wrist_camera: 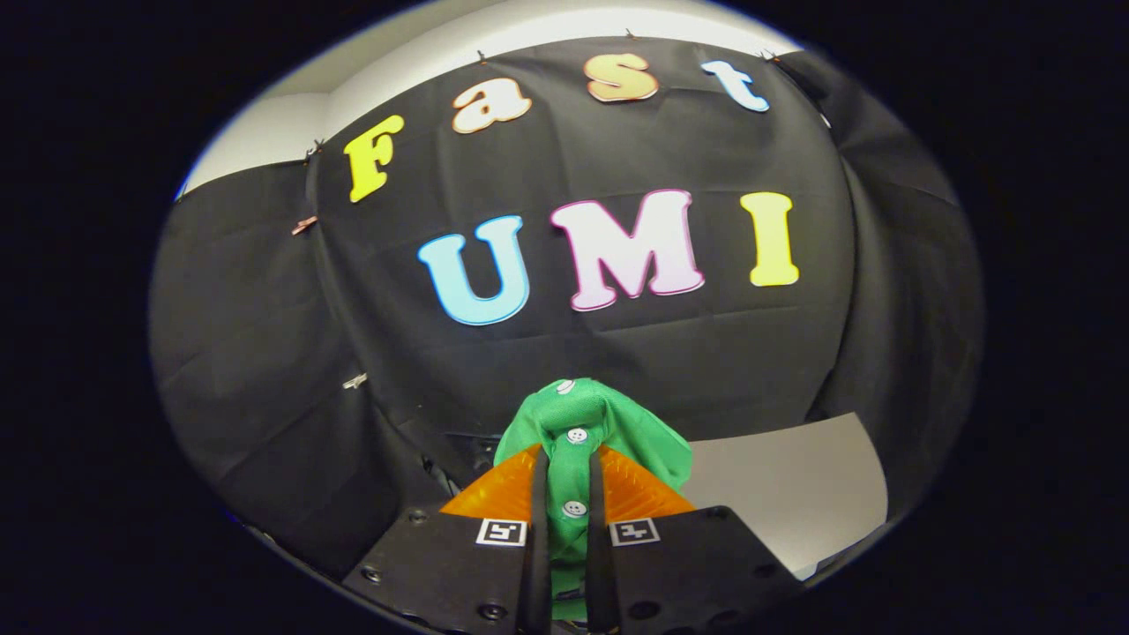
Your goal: Put the clothes into the washing machine and then close the washing machine lid.
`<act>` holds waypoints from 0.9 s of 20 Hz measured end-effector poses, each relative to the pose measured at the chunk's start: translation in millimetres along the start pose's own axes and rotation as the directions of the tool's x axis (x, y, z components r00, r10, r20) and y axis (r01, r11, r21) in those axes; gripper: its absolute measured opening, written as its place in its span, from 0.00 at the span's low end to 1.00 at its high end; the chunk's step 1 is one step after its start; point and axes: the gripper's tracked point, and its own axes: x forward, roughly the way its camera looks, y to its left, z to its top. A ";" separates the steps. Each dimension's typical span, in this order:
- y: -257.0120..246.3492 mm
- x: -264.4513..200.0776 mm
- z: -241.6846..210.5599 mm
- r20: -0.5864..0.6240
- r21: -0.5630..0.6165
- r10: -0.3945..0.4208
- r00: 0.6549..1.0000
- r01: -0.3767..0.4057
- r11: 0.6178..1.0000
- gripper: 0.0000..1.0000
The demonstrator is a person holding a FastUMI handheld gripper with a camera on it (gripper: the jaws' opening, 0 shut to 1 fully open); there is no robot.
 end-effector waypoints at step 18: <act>75.1 176.8 -227.6 -0.230 -0.043 -0.009 0.973 -0.001 0.999 0.20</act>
